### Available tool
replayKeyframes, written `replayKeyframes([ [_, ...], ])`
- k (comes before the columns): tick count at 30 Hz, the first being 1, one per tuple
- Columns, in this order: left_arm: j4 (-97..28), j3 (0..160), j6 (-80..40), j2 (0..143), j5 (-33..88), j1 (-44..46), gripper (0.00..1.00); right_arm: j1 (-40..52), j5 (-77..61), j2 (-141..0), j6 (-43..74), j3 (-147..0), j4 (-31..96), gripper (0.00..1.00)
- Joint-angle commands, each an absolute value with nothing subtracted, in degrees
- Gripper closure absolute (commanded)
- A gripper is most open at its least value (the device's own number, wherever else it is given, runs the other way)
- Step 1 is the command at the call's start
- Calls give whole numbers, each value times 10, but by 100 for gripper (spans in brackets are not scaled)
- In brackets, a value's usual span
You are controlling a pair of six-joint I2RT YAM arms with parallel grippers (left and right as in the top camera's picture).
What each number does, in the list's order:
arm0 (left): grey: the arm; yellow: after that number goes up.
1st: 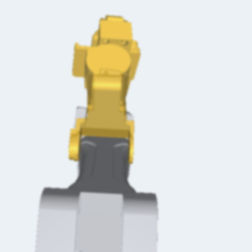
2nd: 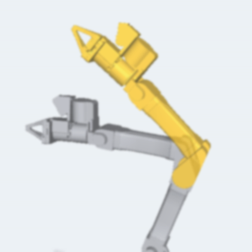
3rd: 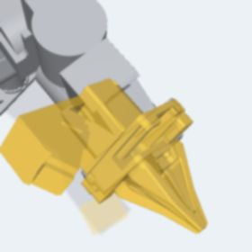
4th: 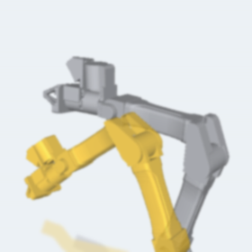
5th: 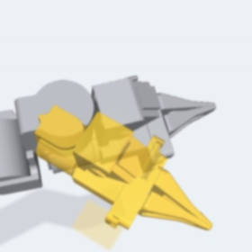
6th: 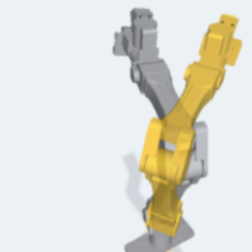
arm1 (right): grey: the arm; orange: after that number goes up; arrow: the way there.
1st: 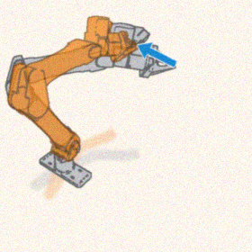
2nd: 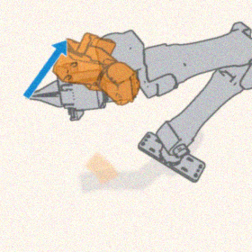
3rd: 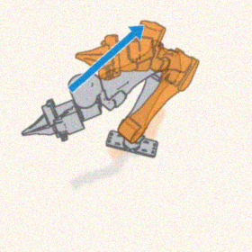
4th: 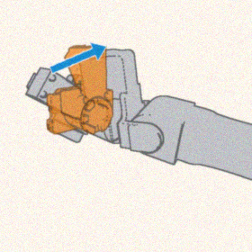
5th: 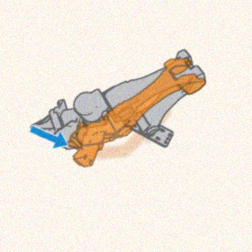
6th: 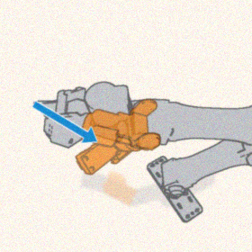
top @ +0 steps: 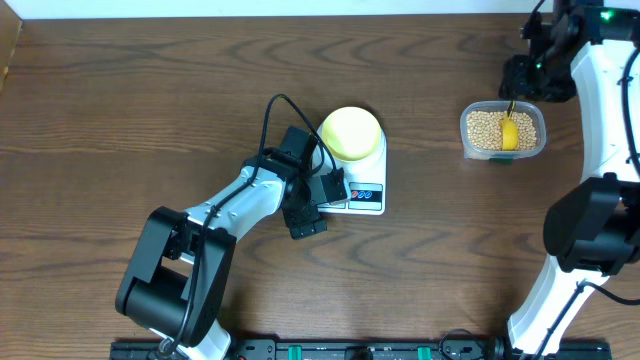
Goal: Scoop item into bowl and weigh 50g on scale
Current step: 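Lower the right gripper onto the yellow scoop handle in the tub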
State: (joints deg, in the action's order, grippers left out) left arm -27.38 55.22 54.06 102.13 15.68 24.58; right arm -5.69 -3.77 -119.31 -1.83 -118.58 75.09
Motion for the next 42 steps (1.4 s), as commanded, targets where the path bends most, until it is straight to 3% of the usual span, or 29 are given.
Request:
replayKeyframes([
  [1,-275,547,559,1056,169,251,2,-43,-24,-1201,-18,-1158,743,43],
  [7,-275,547,559,1056,169,251,2,-35,-8,-1201,-18,-1078,675,49],
  [10,-275,547,559,1056,169,251,2,-35,2,-1201,-18,-1053,655,60],
  [17,-275,547,559,1056,169,251,2,-35,14,-1201,-18,-1045,654,61],
  [19,-275,547,559,1056,169,251,2,-35,14,-1201,-18,-1045,651,68],
  [30,-275,547,559,1056,169,251,2,-35,14,-1201,-18,-1045,651,59],
  [34,-275,547,559,1056,169,251,2,-35,14,-1201,-18,-1045,655,84],
  [37,-275,547,559,1056,169,251,2,-36,26,-1201,-18,-1045,660,97],
  [42,-275,547,559,1056,169,251,2,-49,28,-1201,-18,-1045,664,99],
])
